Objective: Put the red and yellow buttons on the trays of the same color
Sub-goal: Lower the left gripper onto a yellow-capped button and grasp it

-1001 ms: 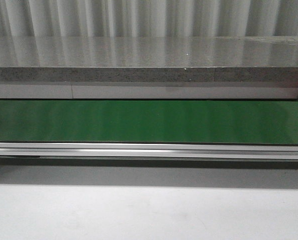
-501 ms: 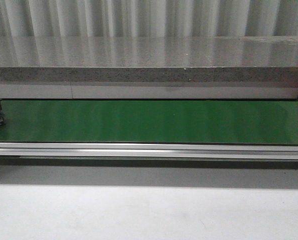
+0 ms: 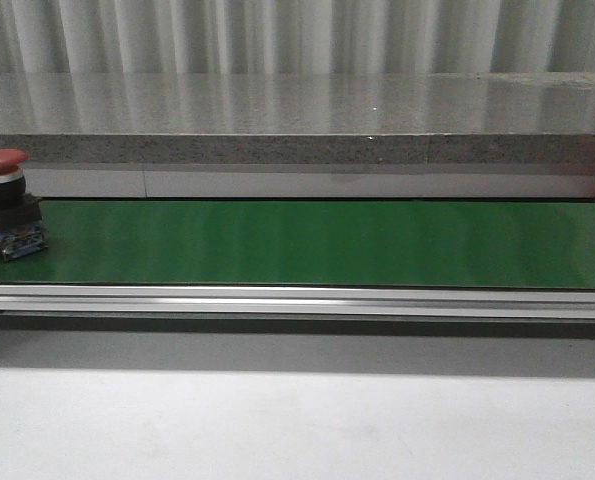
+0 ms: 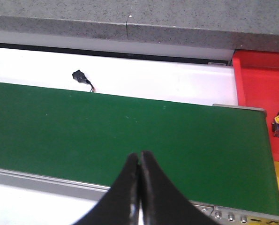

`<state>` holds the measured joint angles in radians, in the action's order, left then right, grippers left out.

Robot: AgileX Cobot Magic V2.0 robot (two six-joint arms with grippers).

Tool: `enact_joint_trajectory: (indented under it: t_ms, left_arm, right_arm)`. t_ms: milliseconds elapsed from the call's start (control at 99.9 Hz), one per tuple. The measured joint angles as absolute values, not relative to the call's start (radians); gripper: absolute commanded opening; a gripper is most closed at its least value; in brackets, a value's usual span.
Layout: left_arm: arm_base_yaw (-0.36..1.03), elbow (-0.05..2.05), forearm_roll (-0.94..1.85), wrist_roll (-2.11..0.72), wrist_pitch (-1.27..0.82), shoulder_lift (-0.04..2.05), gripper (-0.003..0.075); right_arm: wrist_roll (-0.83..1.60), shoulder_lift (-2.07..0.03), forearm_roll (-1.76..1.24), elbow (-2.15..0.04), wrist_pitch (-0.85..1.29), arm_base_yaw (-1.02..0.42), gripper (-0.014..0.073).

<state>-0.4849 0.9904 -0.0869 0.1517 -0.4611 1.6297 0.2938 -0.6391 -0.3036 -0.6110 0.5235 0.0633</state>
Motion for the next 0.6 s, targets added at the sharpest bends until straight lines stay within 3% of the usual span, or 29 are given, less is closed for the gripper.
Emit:
enact_joint_trajectory:
  t_ms: [340,601]
  left_arm:
    - [-0.311,0.99,-0.083,0.125,-0.586,1.297,-0.002]
    - [-0.167,0.99,-0.095,0.1,-0.624,1.299,-0.002]
  right_arm:
    - [0.294,-0.639,-0.304,-0.611,0.523,0.063,-0.0068]
    - [0.294,-0.639,-0.304,-0.611,0.523,0.063,-0.0068]
